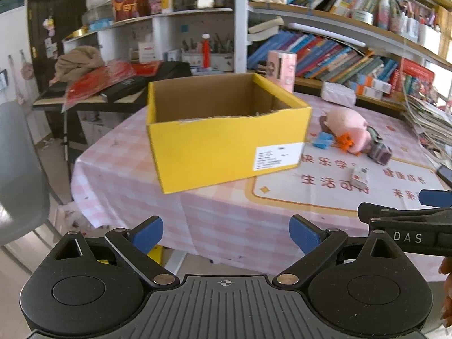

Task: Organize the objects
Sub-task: 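Withdraw both tools from the box back over the table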

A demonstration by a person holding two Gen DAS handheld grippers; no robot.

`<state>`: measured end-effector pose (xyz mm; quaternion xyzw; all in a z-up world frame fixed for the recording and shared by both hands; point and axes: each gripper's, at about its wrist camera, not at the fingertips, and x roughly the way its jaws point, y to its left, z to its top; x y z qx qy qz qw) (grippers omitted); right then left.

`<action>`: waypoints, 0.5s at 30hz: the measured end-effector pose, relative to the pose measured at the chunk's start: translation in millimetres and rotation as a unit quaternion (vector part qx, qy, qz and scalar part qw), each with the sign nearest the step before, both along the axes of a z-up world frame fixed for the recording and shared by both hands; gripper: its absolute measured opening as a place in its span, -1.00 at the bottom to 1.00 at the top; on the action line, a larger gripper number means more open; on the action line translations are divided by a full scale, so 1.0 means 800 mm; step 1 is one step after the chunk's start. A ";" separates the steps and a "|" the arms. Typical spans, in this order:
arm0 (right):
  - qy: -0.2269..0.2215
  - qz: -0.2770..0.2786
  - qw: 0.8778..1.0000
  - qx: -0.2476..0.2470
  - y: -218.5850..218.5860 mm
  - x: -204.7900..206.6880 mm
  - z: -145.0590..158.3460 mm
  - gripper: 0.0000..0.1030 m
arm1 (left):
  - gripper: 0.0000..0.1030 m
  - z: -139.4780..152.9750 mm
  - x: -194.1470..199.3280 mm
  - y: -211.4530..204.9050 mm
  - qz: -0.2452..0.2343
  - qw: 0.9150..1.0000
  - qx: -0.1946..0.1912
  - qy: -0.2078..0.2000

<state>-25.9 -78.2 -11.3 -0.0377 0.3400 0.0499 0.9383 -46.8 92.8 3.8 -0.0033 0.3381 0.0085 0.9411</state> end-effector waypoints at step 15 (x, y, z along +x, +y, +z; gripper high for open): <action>0.016 -0.108 0.994 0.001 -0.072 -0.034 -0.008 0.95 | 0.90 -0.009 0.010 -0.065 -0.102 0.995 -0.007 0.012</action>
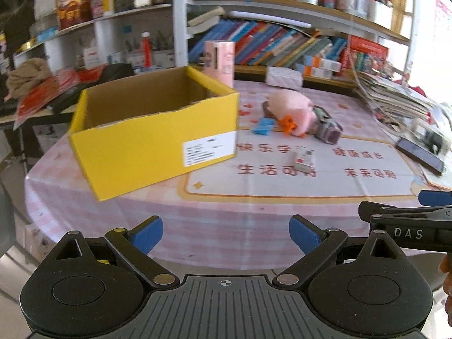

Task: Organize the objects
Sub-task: 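Withdraw both tools from the box back over the table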

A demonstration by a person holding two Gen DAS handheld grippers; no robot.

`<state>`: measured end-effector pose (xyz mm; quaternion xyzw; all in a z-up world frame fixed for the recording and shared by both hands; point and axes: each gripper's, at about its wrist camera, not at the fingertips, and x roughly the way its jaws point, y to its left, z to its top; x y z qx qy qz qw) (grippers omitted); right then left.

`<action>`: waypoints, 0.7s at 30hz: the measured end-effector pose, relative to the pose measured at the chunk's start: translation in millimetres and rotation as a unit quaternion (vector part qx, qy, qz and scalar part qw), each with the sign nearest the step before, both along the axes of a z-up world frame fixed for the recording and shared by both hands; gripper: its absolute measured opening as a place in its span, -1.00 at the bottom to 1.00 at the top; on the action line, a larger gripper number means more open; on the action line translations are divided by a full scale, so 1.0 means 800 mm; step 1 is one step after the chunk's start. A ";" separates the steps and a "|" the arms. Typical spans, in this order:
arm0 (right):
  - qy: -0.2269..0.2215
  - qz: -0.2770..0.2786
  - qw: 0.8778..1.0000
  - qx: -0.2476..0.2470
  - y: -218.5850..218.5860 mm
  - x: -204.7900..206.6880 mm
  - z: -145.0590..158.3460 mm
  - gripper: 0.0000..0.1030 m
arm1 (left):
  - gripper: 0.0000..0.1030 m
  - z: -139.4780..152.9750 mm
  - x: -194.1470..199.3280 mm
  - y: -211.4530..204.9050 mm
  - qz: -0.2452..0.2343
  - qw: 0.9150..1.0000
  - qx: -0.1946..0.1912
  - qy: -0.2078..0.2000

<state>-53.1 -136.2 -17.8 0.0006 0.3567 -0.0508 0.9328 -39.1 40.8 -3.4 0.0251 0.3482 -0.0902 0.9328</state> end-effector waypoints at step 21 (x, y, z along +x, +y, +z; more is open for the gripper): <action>0.009 -0.045 0.999 0.006 -0.075 0.030 0.000 0.95 | 0.90 -0.002 0.050 -0.074 -0.040 0.999 -0.002 0.008</action>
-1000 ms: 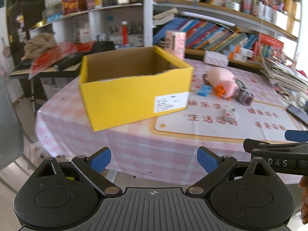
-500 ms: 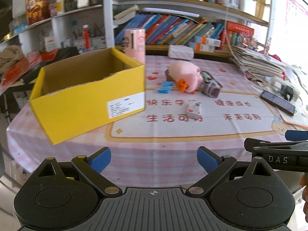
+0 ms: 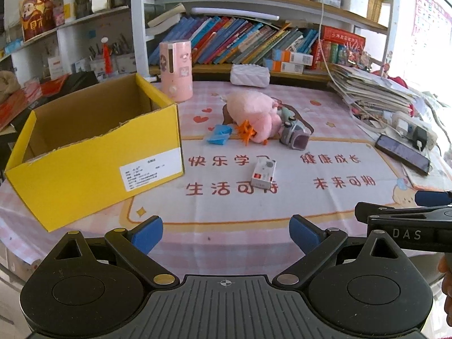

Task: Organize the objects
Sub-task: 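Withdraw both tools from the box back over the table, then grasp the small white-and-red card box with the left tool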

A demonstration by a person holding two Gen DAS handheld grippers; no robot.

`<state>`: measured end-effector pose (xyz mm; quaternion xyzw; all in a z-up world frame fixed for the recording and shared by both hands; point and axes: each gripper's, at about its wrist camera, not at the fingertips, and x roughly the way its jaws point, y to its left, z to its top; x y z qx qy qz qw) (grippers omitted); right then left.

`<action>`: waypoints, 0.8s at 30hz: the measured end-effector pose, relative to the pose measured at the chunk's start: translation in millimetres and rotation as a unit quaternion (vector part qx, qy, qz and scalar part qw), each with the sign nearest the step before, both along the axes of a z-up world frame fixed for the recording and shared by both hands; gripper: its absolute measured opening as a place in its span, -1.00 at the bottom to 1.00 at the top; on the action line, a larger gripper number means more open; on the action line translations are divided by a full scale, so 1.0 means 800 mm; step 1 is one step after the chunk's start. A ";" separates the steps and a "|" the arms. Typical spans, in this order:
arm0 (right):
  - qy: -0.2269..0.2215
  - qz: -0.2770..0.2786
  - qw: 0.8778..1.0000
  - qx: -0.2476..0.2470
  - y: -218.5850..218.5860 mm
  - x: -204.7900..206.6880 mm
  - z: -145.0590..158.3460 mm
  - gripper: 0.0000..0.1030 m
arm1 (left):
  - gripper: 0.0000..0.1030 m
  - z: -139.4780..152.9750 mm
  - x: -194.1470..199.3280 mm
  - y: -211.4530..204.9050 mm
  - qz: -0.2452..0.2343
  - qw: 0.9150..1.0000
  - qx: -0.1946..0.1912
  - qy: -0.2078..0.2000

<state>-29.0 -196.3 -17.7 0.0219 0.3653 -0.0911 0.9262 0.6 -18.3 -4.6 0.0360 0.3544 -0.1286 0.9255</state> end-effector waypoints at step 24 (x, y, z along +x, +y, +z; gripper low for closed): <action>0.008 0.070 0.997 0.003 -0.076 0.120 -0.001 0.95 | 0.97 -0.017 0.080 -0.083 0.035 0.999 -0.005 0.030</action>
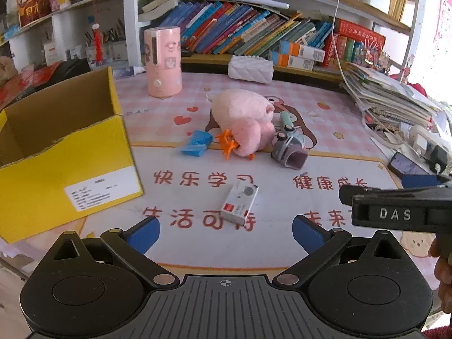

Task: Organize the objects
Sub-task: 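Grasp the small white-and-red card box with the left tool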

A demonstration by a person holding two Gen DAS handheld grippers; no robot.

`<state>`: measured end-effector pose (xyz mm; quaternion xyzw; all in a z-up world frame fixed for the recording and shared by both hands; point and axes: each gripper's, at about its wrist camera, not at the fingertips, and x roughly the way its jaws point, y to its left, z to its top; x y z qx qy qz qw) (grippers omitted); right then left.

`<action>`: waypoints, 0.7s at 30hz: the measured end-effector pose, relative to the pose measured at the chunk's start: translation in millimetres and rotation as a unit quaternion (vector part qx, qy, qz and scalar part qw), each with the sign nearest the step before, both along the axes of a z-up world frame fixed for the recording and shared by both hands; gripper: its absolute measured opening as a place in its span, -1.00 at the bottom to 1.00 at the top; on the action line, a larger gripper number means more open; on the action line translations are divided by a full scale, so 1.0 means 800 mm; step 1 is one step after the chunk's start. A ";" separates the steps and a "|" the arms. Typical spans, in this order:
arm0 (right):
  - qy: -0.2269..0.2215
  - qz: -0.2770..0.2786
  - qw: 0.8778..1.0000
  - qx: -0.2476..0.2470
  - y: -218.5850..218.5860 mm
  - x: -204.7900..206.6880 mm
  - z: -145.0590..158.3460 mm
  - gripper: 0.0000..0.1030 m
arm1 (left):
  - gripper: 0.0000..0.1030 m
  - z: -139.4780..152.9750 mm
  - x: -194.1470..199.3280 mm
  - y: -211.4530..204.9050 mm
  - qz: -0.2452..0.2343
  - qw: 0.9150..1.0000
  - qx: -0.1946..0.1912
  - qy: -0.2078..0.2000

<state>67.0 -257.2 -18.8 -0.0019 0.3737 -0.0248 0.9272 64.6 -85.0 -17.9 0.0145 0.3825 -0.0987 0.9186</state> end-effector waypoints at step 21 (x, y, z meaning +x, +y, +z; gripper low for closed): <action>-0.018 0.067 0.997 0.036 -0.041 0.082 -0.006 0.90 | 0.69 -0.041 0.068 -0.046 0.010 0.999 0.009 0.045</action>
